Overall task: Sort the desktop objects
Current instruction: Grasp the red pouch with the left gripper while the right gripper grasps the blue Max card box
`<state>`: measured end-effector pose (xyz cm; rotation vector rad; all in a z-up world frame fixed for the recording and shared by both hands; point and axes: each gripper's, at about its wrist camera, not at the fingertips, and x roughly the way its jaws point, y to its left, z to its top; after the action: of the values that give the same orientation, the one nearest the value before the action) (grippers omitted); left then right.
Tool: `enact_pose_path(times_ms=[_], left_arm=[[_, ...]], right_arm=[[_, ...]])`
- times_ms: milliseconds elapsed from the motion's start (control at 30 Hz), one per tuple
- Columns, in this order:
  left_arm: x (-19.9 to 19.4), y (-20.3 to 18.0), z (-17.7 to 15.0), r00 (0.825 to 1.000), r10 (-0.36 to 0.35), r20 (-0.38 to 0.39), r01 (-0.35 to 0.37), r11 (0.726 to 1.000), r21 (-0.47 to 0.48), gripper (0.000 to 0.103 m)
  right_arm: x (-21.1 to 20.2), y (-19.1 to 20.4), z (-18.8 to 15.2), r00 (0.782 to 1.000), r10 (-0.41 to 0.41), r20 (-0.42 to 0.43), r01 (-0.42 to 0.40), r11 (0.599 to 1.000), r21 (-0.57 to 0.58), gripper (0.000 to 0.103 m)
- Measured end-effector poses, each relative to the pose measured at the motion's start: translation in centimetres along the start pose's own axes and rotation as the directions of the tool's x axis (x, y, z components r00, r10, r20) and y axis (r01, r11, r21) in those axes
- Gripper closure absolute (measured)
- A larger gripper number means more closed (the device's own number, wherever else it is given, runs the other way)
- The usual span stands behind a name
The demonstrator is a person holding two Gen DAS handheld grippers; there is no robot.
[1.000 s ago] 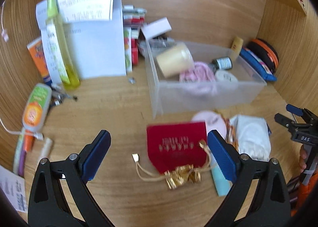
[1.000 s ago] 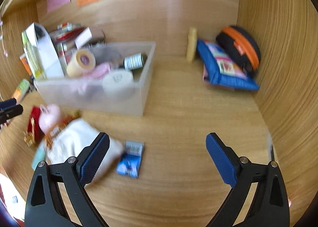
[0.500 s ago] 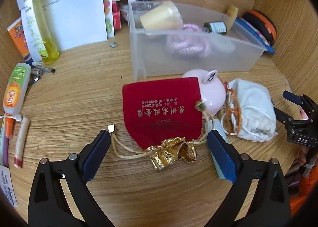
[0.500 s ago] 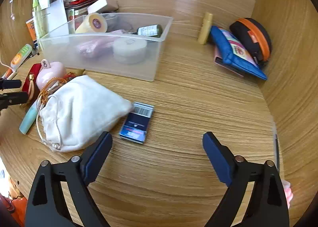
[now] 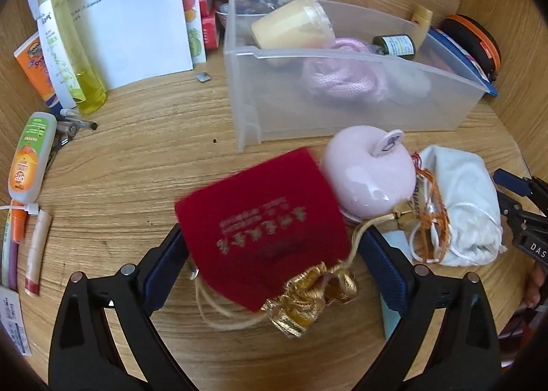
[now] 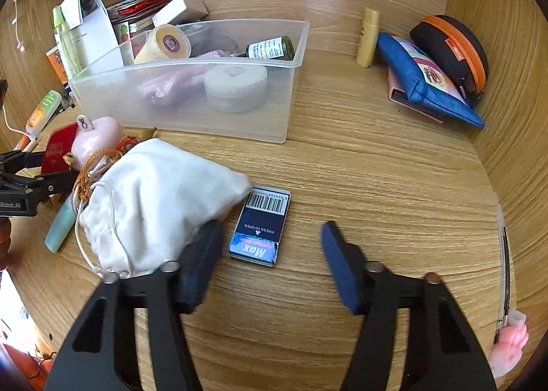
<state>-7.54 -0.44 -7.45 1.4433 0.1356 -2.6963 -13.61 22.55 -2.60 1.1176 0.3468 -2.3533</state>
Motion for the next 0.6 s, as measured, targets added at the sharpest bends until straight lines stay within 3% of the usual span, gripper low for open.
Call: enact_pose_path(times_ms=[67, 133, 300, 533, 600], left_arm=[[-0.2, 0.2, -0.1, 1.000, 0.022, 0.016, -0.022, 1.000, -0.001, 0.022], [-0.5, 0.5, -0.2, 0.999, 0.026, 0.025, -0.026, 1.000, 0.000, 0.027], [-1.1, 1.7, -0.6, 0.998, 0.046, 0.049, -0.045, 0.999, -0.029, 0.046], [-2.9, 3.8, -0.6, 0.994, 0.026, 0.105, -0.016, 0.995, -0.103, 0.084], [-3.2, 4.0, -0.5, 0.993, 0.024, 0.118, -0.010, 0.993, -0.114, 0.088]], right_arm=[[0.1, 0.1, 0.2, 1.000, 0.007, 0.000, -0.007, 1.000, -0.006, 0.073], [0.2, 0.1, 0.4, 1.000, 0.004, 0.003, -0.004, 1.000, -0.005, 0.078], [0.1, -0.3, 0.5, 1.000, 0.005, 0.009, -0.005, 1.000, 0.019, 0.078], [-1.4, -2.0, 0.8, 0.998, 0.003, 0.061, -0.009, 0.995, 0.103, 0.078], [-2.1, -2.5, 1.0, 0.997, 0.003, 0.081, -0.013, 0.992, 0.123, 0.078]])
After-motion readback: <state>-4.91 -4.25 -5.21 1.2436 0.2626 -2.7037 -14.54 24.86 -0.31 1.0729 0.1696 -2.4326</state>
